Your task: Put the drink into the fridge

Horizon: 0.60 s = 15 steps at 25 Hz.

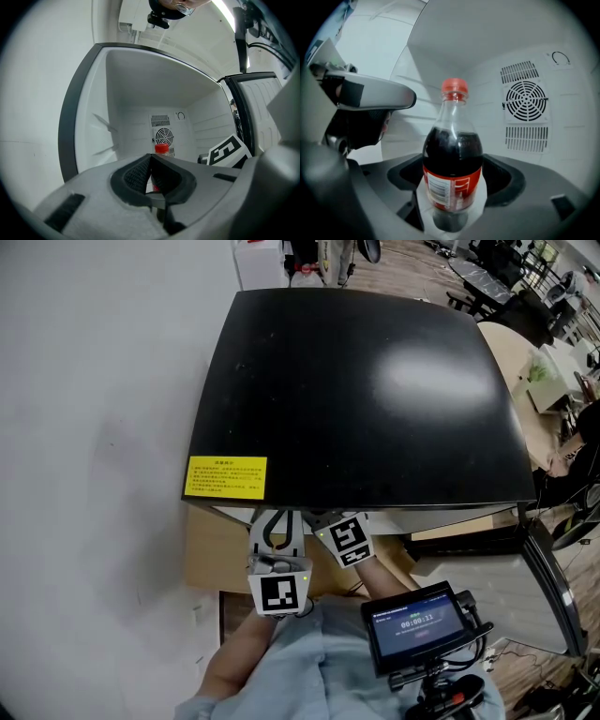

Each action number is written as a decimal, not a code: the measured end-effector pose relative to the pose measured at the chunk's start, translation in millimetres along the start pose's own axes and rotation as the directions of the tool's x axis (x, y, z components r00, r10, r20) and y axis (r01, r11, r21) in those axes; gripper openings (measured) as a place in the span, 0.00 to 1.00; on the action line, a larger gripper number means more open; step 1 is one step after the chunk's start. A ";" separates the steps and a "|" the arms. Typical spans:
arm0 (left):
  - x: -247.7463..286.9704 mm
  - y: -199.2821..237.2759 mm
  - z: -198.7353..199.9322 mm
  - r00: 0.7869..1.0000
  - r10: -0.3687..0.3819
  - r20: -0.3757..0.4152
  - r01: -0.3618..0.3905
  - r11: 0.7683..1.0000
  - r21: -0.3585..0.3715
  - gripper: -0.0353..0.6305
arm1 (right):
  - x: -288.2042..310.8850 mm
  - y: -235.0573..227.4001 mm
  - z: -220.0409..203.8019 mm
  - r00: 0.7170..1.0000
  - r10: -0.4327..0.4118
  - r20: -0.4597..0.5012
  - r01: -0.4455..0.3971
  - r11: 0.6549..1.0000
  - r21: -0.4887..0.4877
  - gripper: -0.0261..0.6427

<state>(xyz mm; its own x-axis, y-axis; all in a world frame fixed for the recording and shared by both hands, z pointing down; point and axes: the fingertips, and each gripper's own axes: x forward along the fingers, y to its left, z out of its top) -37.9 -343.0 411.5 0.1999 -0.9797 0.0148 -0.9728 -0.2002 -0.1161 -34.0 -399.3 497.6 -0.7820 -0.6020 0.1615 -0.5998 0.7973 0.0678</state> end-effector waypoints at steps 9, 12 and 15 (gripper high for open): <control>-12.7 -6.0 -3.7 1.000 -0.004 -0.019 0.003 1.000 -0.027 0.07 | -24.2 2.5 11.2 0.999 -0.035 0.022 0.035 0.999 -0.005 0.63; -20.1 -3.9 0.4 1.000 -0.010 0.002 0.010 0.999 -0.035 0.07 | -37.8 2.7 16.4 0.996 -0.083 0.032 0.083 0.996 -0.014 0.63; -37.8 -2.6 3.9 0.999 -0.035 0.016 0.036 0.999 -0.029 0.07 | -62.8 10.1 23.5 0.985 -0.162 0.055 0.161 0.987 0.014 0.62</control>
<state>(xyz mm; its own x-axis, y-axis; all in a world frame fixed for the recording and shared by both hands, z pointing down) -42.5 -305.4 407.4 0.2360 -0.9718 0.0032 -0.9680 -0.2354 -0.0870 5.1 -354.5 465.0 -0.6827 -0.7246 0.0942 -0.7204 0.6891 0.0793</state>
